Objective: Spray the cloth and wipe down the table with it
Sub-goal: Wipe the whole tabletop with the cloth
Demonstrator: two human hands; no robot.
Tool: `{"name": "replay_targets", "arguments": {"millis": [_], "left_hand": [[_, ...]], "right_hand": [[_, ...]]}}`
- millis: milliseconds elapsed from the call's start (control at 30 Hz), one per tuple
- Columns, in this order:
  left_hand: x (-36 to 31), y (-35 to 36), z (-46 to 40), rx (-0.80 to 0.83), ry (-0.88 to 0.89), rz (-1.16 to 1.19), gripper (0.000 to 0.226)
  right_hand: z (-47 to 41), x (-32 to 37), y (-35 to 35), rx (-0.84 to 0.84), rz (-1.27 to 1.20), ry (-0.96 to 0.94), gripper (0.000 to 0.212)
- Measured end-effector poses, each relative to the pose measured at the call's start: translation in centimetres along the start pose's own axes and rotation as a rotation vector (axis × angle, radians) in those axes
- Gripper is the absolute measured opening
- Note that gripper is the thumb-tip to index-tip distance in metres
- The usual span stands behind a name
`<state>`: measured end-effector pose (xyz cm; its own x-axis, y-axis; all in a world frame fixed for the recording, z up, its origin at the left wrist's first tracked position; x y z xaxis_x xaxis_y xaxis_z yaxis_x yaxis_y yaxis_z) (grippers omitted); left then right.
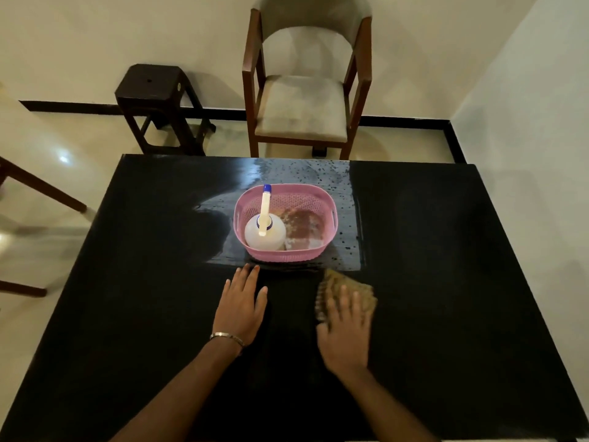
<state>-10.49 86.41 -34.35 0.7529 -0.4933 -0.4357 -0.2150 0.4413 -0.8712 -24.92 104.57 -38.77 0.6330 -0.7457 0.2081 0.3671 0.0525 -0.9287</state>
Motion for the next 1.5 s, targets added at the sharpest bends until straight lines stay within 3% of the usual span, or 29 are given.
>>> {"name": "replay_targets", "arguments": {"millis": [100, 200, 300, 433, 567, 700, 833, 967, 1133, 1500], "left_hand": [[0.8, -1.1, -0.3, -0.007, -0.026, 0.027, 0.054], [1.5, -2.0, -0.9, -0.005, -0.029, 0.015, 0.053], [1.9, -2.6, -1.5, -0.003, -0.034, 0.012, 0.051], [3.5, -4.3, -2.7, -0.081, -0.219, 0.303, 0.047], [4.5, -7.3, -4.4, -0.178, -0.416, 0.559, 0.044], [3.8, -9.2, -7.2, -0.167, -0.411, 0.636, 0.035], [2.5, -9.9, -9.5, -0.092, -0.366, 0.536, 0.043], [1.6, -9.6, -10.8, -0.030, -0.368, 0.444, 0.033], [2.1, -9.3, -11.5, -0.037, -0.376, 0.428, 0.021], [3.5, -12.0, -10.5, -0.093, -0.396, 0.445, 0.025]], "right_hand": [[3.2, 6.7, 3.0, 0.231, 0.030, -0.229, 0.075], [3.7, 6.9, 2.9, 0.280, 0.006, -0.294, 0.081], [2.7, 6.0, 0.2, 0.259, -0.197, -0.293, 0.080], [-0.9, 3.3, -5.0, 0.052, -0.569, -0.027, 0.058], [-5.5, 0.9, -8.4, -0.036, -0.802, 0.299, 0.060], [-10.3, 1.0, -9.8, 0.035, -0.858, 0.362, 0.056], [-12.6, 2.5, -10.6, 0.103, -0.827, 0.290, 0.036], [-13.6, 3.1, -10.3, 0.143, -0.763, 0.260, 0.033], [-14.0, 3.2, -9.6, 0.151, -0.784, 0.247, 0.025], [-15.7, 5.4, -9.9, 0.127, -0.776, 0.194, 0.024]]}}
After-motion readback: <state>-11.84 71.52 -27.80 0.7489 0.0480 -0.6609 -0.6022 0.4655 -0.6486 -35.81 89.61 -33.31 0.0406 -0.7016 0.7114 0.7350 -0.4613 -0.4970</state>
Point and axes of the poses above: each hand's wrist, its own z-axis away from the middle knuckle, its own y-axis out of the palm, x = y × z, the point moved 9 cm from there along -z, towards the middle knuckle, and after that the axes turned 1 degree about -x, right-handed, at the moved point
